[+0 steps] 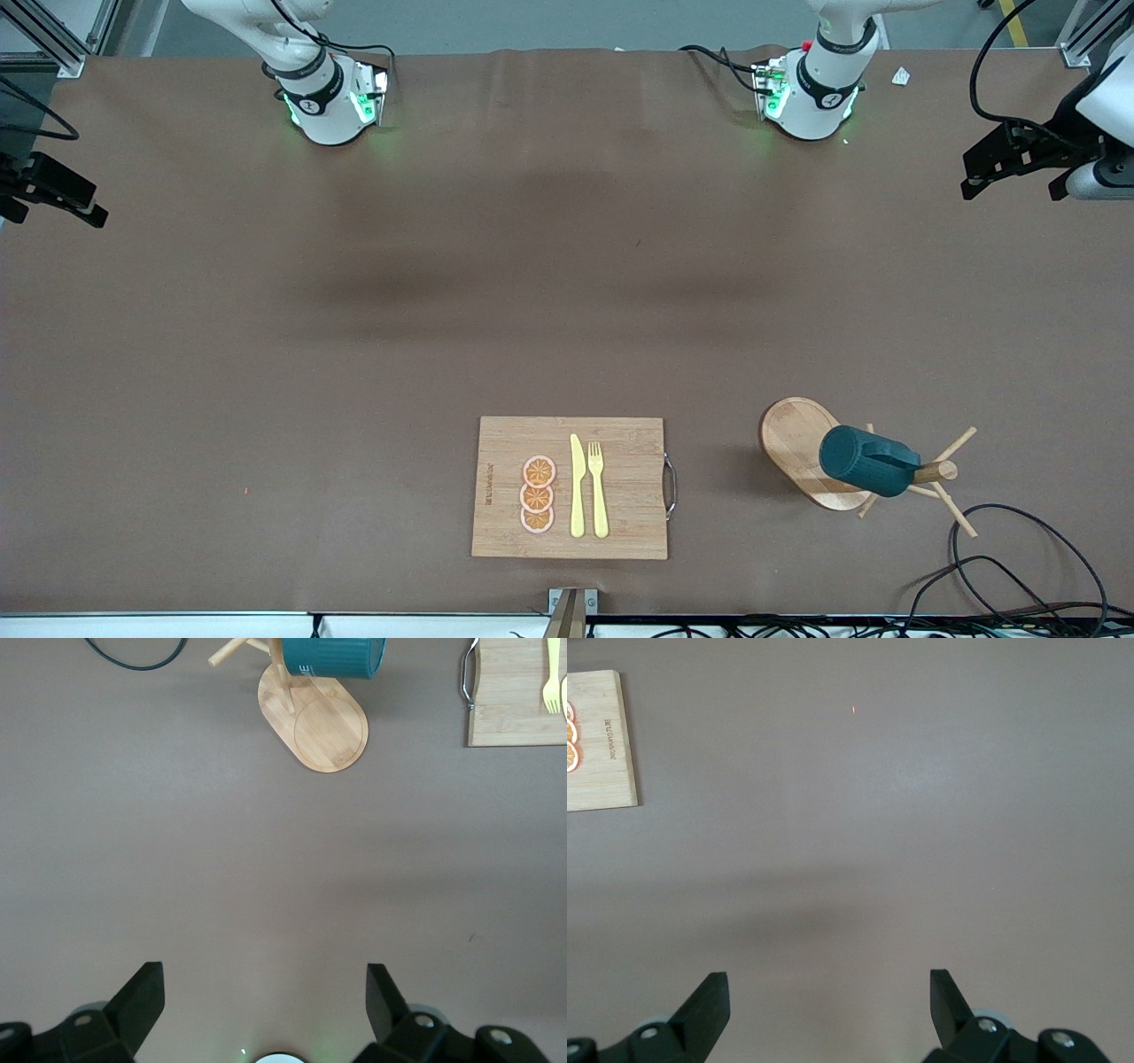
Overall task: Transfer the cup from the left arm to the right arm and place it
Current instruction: 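Move the left gripper toward the teal mug on the mug stand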
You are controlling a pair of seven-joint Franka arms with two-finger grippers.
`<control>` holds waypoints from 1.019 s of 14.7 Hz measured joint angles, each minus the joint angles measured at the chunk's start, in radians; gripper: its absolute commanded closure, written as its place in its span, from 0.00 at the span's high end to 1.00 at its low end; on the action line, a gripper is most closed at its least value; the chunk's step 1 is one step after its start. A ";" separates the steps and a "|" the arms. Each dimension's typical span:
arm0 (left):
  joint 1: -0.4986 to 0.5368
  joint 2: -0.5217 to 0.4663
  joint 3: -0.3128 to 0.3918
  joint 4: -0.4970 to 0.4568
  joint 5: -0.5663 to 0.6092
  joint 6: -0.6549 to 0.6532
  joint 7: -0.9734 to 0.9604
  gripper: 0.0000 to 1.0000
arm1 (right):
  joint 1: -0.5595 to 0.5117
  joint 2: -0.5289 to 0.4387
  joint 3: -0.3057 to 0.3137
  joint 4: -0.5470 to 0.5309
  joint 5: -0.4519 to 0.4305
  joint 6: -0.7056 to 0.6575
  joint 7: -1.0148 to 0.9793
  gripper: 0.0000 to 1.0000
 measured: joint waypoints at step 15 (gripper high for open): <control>0.024 0.240 0.037 0.109 -0.037 0.260 -0.271 1.00 | 0.000 0.000 0.000 0.000 0.000 0.000 0.000 1.00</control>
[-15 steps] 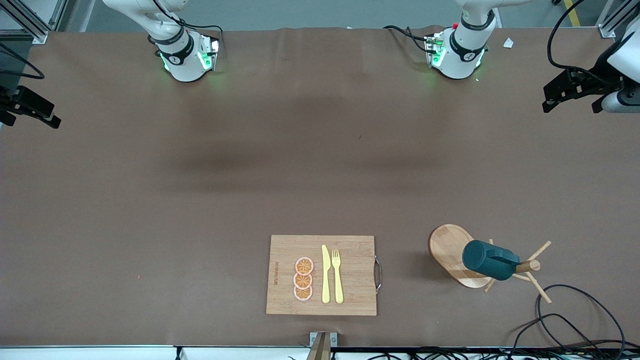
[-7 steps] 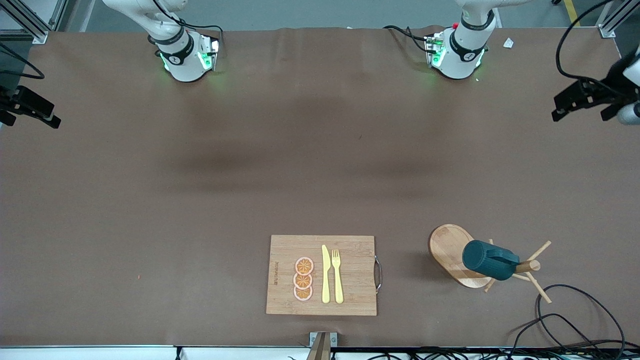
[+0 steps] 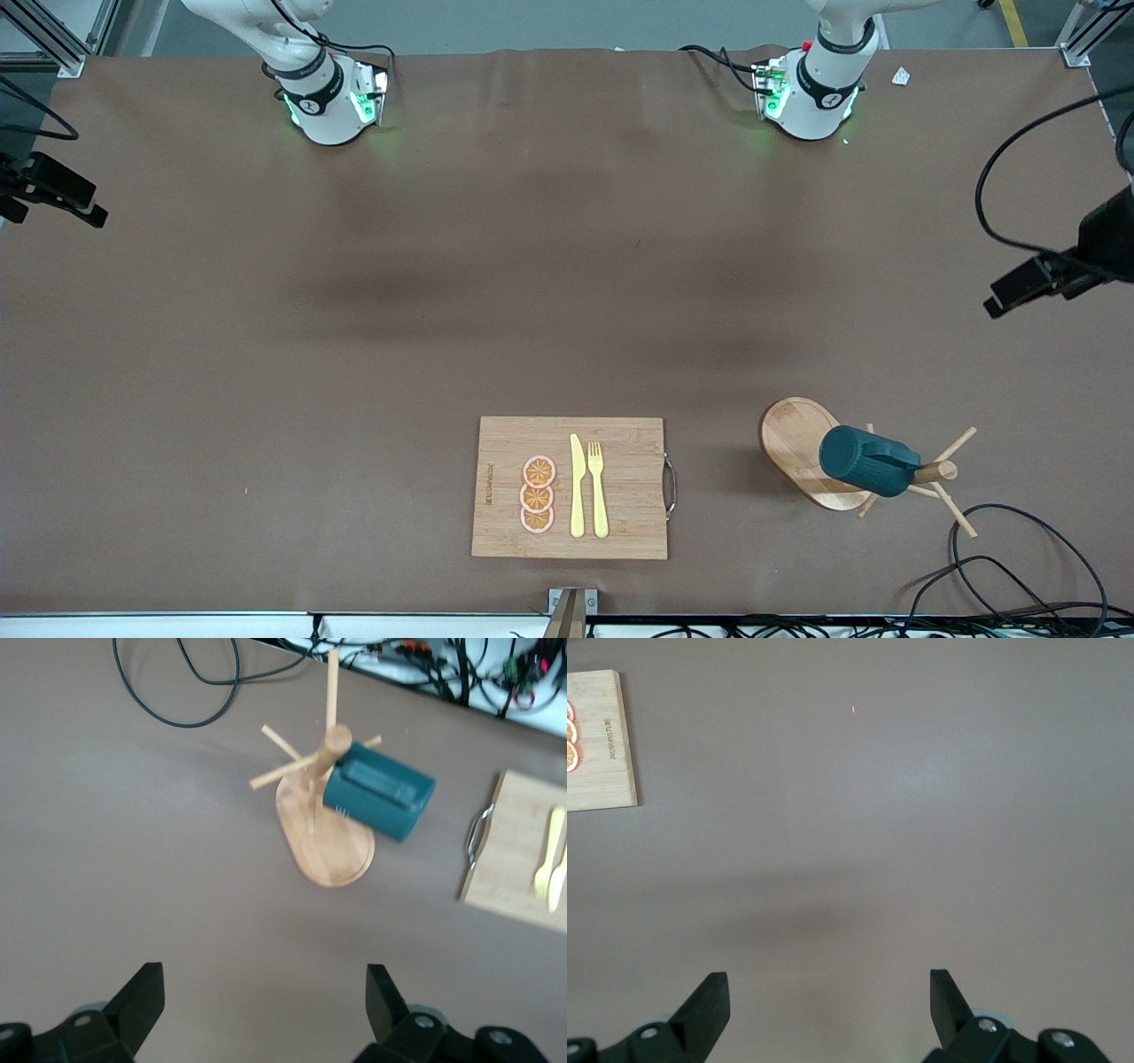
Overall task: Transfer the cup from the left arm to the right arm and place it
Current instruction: 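Move the left gripper toward the teal mug on the mug stand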
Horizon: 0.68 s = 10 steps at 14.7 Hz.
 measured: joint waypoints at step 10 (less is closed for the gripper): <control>0.044 0.193 -0.012 0.005 -0.148 0.327 -0.314 1.00 | 0.000 0.000 0.000 0.000 0.000 0.000 0.000 1.00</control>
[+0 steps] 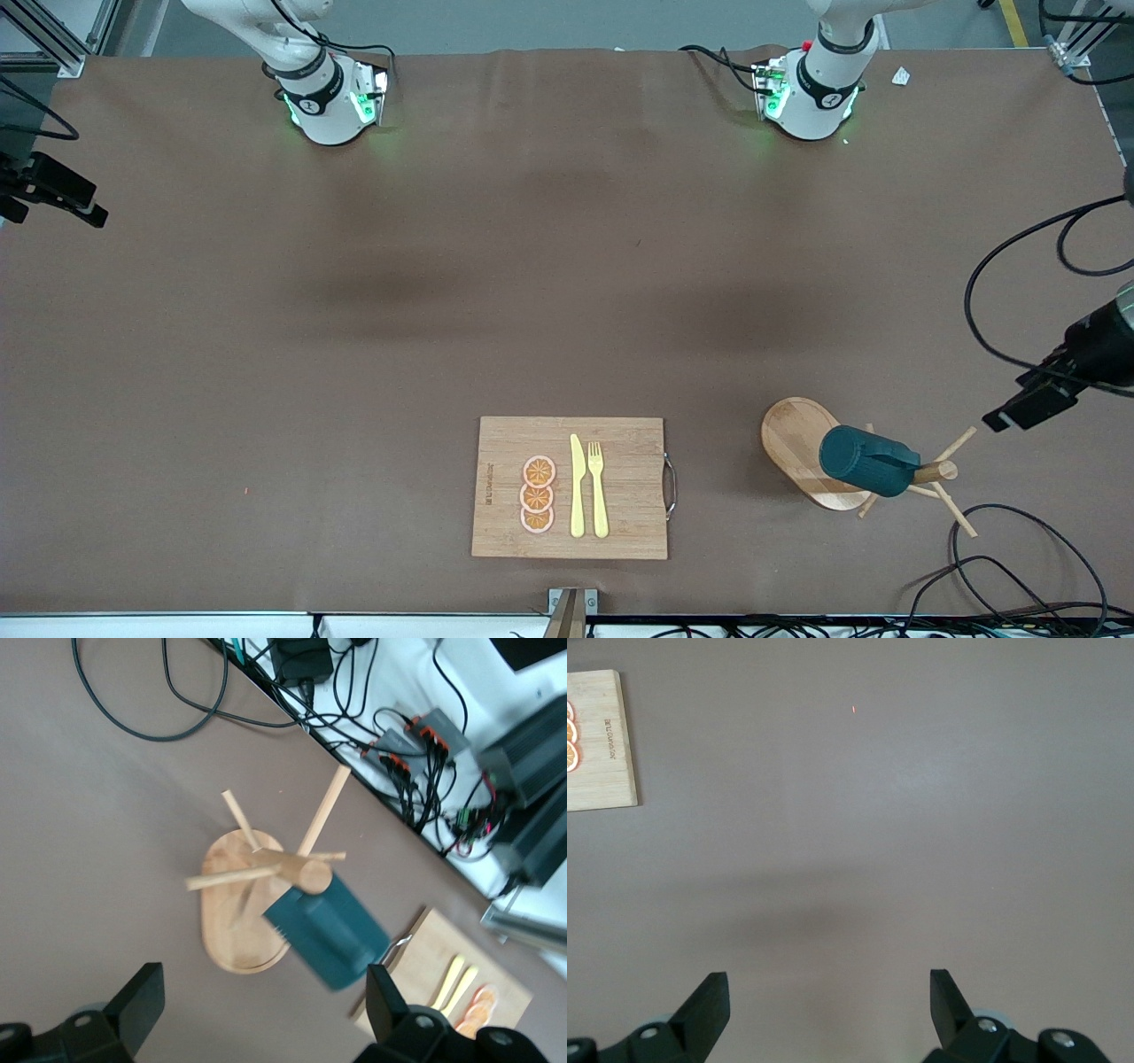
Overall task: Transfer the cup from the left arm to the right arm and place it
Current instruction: 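Move the left gripper toward the teal mug on the mug stand, then close the left gripper on the teal mug body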
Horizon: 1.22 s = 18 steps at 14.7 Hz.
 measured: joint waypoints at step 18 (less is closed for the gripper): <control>-0.061 0.153 -0.020 0.010 -0.009 0.111 -0.329 0.64 | 0.000 0.000 0.000 0.000 0.000 0.000 0.000 1.00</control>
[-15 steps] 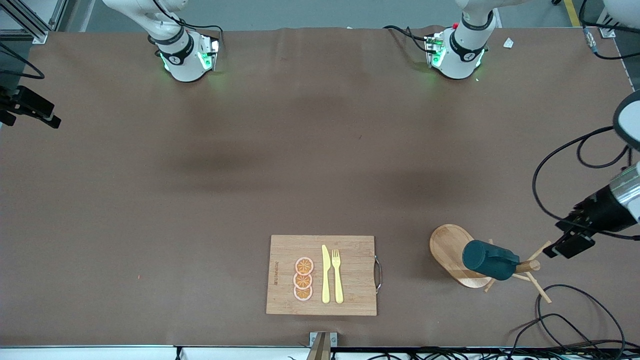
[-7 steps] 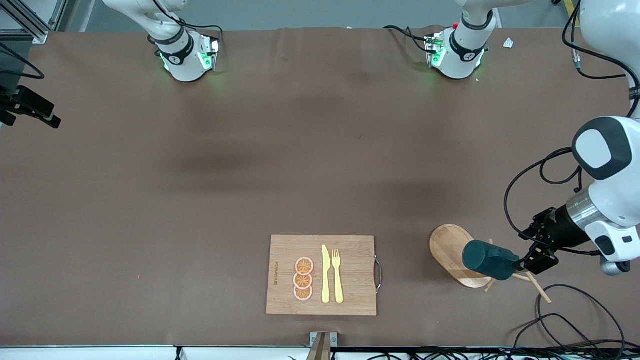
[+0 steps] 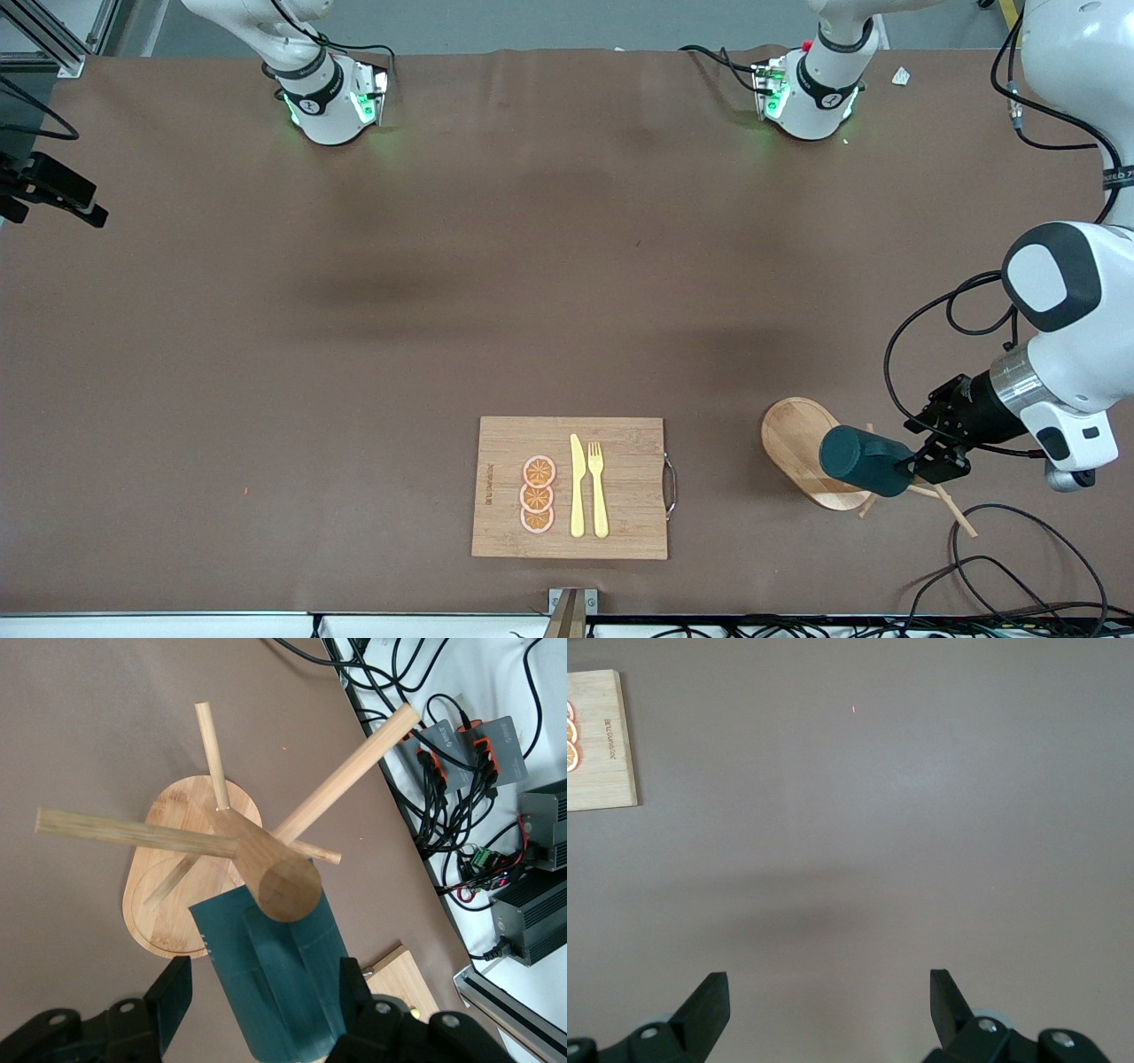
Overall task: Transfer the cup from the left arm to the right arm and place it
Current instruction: 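Close the left gripper on the teal mug body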
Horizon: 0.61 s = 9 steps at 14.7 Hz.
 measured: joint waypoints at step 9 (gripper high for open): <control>0.000 0.005 0.000 0.002 0.000 0.000 -0.042 0.54 | 0.000 0.000 0.000 0.000 0.000 0.000 0.000 1.00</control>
